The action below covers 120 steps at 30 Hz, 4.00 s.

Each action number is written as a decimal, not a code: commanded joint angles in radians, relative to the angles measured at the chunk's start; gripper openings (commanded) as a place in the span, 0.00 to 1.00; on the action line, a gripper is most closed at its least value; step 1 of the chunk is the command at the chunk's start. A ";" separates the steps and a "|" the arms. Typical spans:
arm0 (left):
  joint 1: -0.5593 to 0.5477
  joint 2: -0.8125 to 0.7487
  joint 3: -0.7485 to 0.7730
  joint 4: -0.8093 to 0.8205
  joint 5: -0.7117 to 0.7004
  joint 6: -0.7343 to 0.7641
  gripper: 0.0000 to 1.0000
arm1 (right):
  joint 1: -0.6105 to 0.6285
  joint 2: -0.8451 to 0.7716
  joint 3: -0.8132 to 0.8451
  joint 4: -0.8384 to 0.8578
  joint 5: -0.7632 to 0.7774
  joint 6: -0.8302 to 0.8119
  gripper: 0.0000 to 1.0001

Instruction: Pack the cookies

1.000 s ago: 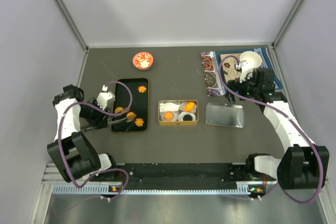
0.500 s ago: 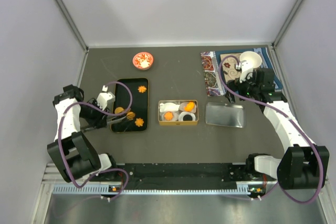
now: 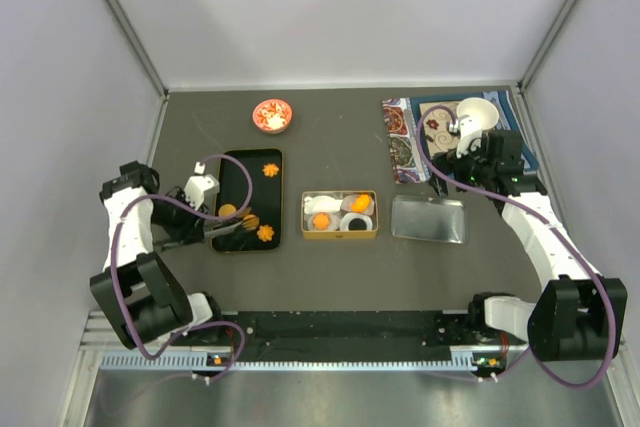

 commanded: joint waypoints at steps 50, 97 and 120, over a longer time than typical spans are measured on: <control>-0.542 -0.021 0.092 0.324 0.161 -0.547 0.00 | -0.010 0.014 0.055 0.015 -0.011 -0.020 0.99; -0.656 0.002 -0.015 0.478 0.045 -0.611 0.49 | -0.010 0.017 0.057 0.011 -0.014 -0.026 0.99; -0.657 -0.176 0.034 0.404 0.057 -0.651 0.60 | -0.012 0.023 0.058 0.007 -0.024 -0.024 0.99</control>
